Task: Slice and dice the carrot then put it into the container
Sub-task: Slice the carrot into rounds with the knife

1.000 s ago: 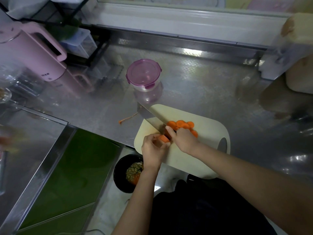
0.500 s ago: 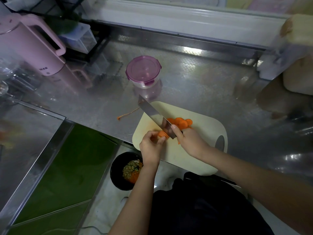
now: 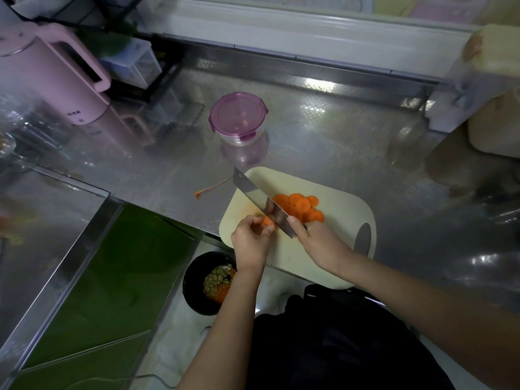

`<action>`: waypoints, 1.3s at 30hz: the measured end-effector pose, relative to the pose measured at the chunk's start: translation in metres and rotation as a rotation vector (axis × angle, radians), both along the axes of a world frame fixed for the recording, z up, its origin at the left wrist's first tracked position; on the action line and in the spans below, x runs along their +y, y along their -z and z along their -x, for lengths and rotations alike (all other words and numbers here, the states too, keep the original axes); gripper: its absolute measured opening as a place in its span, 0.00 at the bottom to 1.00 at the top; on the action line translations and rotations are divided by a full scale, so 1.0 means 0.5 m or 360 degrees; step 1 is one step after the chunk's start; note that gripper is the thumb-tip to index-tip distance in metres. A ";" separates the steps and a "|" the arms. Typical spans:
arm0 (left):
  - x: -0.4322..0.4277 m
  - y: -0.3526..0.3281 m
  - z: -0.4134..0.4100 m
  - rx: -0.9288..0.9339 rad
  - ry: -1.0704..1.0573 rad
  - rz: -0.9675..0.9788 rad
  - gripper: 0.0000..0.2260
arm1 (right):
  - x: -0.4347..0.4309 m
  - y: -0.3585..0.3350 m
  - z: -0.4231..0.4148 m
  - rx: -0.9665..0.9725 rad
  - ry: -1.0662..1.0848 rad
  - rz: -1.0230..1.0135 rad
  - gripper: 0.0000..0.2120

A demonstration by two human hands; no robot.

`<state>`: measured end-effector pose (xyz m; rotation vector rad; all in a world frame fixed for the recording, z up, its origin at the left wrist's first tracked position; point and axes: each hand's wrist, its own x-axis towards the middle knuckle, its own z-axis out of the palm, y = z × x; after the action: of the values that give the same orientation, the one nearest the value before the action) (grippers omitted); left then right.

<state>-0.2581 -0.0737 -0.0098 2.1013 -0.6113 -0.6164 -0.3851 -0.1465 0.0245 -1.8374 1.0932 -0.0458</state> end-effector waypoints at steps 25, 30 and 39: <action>-0.008 -0.014 -0.012 -0.0097 0.0136 -0.0133 0.04 | -0.016 -0.026 -0.117 0.0527 -0.0256 0.0120 0.24; -0.004 -0.014 -0.005 -0.0108 0.0116 -0.0127 0.04 | -0.019 -0.041 -0.130 0.0557 -0.0230 0.0176 0.26; -0.007 -0.012 -0.004 -0.0121 0.0168 -0.0096 0.06 | -0.044 -0.047 -0.123 0.0510 -0.0173 0.0037 0.20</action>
<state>-0.2562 -0.0770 -0.0038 2.1677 -0.7588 -0.6231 -0.3235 -0.1687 0.0480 -1.9667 1.2109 0.3108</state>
